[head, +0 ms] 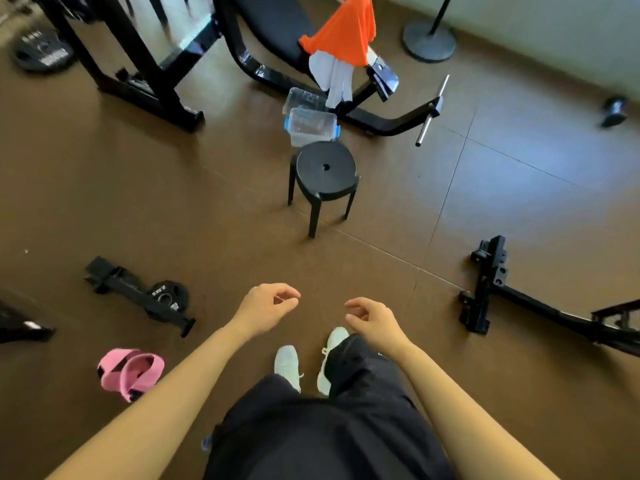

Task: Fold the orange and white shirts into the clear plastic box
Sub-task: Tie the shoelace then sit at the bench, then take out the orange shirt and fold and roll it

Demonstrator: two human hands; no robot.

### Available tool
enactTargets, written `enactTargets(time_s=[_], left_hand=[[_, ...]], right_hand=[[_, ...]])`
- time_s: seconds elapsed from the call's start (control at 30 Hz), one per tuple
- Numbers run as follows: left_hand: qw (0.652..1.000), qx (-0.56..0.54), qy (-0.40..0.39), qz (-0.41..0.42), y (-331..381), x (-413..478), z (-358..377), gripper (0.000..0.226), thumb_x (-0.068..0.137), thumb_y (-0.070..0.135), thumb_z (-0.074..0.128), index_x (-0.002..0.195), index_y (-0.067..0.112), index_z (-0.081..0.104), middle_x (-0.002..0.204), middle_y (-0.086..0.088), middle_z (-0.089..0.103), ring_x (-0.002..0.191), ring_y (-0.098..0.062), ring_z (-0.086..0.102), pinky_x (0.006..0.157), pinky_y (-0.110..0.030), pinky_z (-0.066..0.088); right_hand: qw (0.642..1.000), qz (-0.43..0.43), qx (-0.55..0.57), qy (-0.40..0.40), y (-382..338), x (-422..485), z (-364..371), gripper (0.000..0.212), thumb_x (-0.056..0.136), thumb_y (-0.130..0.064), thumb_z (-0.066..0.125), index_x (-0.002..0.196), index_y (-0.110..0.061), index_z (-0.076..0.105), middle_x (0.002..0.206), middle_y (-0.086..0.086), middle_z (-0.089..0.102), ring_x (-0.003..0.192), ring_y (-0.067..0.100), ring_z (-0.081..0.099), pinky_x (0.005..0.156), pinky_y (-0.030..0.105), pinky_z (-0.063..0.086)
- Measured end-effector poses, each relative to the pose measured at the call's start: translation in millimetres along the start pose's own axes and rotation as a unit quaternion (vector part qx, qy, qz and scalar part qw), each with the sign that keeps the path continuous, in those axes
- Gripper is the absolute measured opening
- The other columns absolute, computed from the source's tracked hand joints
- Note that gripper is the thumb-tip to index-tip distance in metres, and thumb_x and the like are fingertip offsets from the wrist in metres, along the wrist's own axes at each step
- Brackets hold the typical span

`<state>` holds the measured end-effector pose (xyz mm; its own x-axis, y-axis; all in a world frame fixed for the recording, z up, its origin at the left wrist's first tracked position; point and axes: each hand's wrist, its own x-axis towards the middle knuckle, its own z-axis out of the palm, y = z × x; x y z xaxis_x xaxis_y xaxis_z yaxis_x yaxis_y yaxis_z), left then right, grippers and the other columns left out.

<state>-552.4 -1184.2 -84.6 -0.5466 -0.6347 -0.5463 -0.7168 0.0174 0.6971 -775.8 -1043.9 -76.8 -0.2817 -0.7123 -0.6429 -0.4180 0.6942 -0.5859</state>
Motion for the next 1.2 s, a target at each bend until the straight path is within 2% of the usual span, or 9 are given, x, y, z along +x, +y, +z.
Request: enactTargets(time_s=[0.13, 0.23, 0.43, 0.6, 0.7, 0.83, 1.0, 1.13, 1.2], left_hand=[[1.000, -0.001, 0.003, -0.013, 40, 91, -45, 0.014, 0.098, 0.031, 0.063, 0.108, 0.031, 0.072, 0.108, 0.011, 0.071, 0.101, -0.007, 0.065, 0.088, -0.025, 0.054], [0.999, 0.007, -0.004, -0.033, 68, 159, -69, 0.014, 0.097, 0.032, 0.064, 0.108, 0.034, 0.072, 0.109, 0.012, 0.072, 0.102, -0.007, 0.065, 0.092, -0.029, 0.057], [0.999, -0.003, 0.005, -0.050, 147, 280, -120, 0.016, 0.097, 0.028, 0.065, 0.109, 0.029, 0.075, 0.107, 0.011, 0.073, 0.100, -0.006, 0.066, 0.091, -0.028, 0.055], [0.998, -0.038, 0.024, -0.046, 186, 374, -175, 0.015, 0.097, 0.026, 0.065, 0.109, 0.027, 0.075, 0.109, 0.010, 0.073, 0.101, -0.011, 0.067, 0.092, -0.028, 0.055], [0.996, -0.066, 0.019, -0.051, 193, 438, -210, 0.014, 0.097, 0.023, 0.065, 0.105, 0.030, 0.074, 0.110, 0.010, 0.073, 0.103, -0.012, 0.067, 0.094, -0.027, 0.054], [0.997, -0.067, -0.012, -0.039, 192, 533, -265, 0.013, 0.097, 0.022, 0.065, 0.103, 0.029, 0.073, 0.108, 0.009, 0.073, 0.103, -0.012, 0.067, 0.095, -0.029, 0.055], [0.997, -0.026, -0.067, -0.024, 198, 658, -353, 0.012, 0.097, 0.026, 0.064, 0.103, 0.029, 0.074, 0.106, 0.008, 0.074, 0.101, -0.015, 0.067, 0.093, -0.035, 0.058], [0.998, -0.016, -0.054, 0.000, 234, 759, -411, 0.011, 0.096, 0.025, 0.066, 0.099, 0.029, 0.075, 0.102, 0.008, 0.074, 0.098, -0.012, 0.067, 0.093, -0.034, 0.055], [0.999, -0.020, -0.050, 0.009, 263, 807, -429, 0.014, 0.097, 0.024, 0.064, 0.105, 0.023, 0.076, 0.102, 0.006, 0.072, 0.098, -0.012, 0.065, 0.089, -0.028, 0.053]], right_hand=[[0.999, 0.004, 0.052, 0.016, -32, 85, -49, 0.026, 0.094, -0.023, 0.065, 0.119, -0.026, 0.066, 0.099, -0.006, 0.069, 0.092, 0.013, 0.065, 0.089, 0.031, 0.053], [0.997, -0.008, 0.074, 0.021, -52, 161, -93, 0.025, 0.094, -0.022, 0.065, 0.119, -0.024, 0.067, 0.102, -0.004, 0.069, 0.093, 0.011, 0.064, 0.085, 0.025, 0.053], [0.998, -0.034, 0.044, 0.014, -108, 297, -196, 0.023, 0.095, -0.024, 0.062, 0.117, -0.022, 0.068, 0.105, -0.004, 0.070, 0.096, 0.011, 0.064, 0.090, 0.027, 0.054], [0.998, -0.054, 0.008, 0.009, -163, 390, -270, 0.024, 0.096, -0.024, 0.062, 0.119, -0.019, 0.068, 0.103, -0.006, 0.068, 0.090, 0.008, 0.063, 0.084, 0.023, 0.052], [0.999, -0.037, 0.014, 0.020, -195, 451, -298, 0.024, 0.095, -0.025, 0.061, 0.118, -0.022, 0.069, 0.100, -0.009, 0.068, 0.090, 0.006, 0.064, 0.086, 0.028, 0.057], [0.999, -0.004, 0.017, 0.046, -243, 527, -322, 0.023, 0.094, -0.025, 0.063, 0.116, -0.021, 0.070, 0.104, -0.002, 0.071, 0.094, 0.013, 0.065, 0.083, 0.030, 0.056], [0.995, 0.060, 0.039, 0.071, -309, 600, -347, 0.021, 0.090, -0.023, 0.065, 0.110, -0.022, 0.072, 0.096, -0.003, 0.072, 0.091, 0.017, 0.067, 0.094, 0.040, 0.055], [0.993, 0.071, 0.050, 0.083, -356, 663, -388, 0.022, 0.093, -0.024, 0.064, 0.114, -0.023, 0.070, 0.100, -0.003, 0.070, 0.092, 0.014, 0.064, 0.093, 0.035, 0.054], [0.991, 0.074, 0.057, 0.095, -370, 700, -415, 0.021, 0.093, -0.024, 0.065, 0.113, -0.024, 0.070, 0.099, -0.003, 0.070, 0.090, 0.012, 0.063, 0.090, 0.030, 0.052]])
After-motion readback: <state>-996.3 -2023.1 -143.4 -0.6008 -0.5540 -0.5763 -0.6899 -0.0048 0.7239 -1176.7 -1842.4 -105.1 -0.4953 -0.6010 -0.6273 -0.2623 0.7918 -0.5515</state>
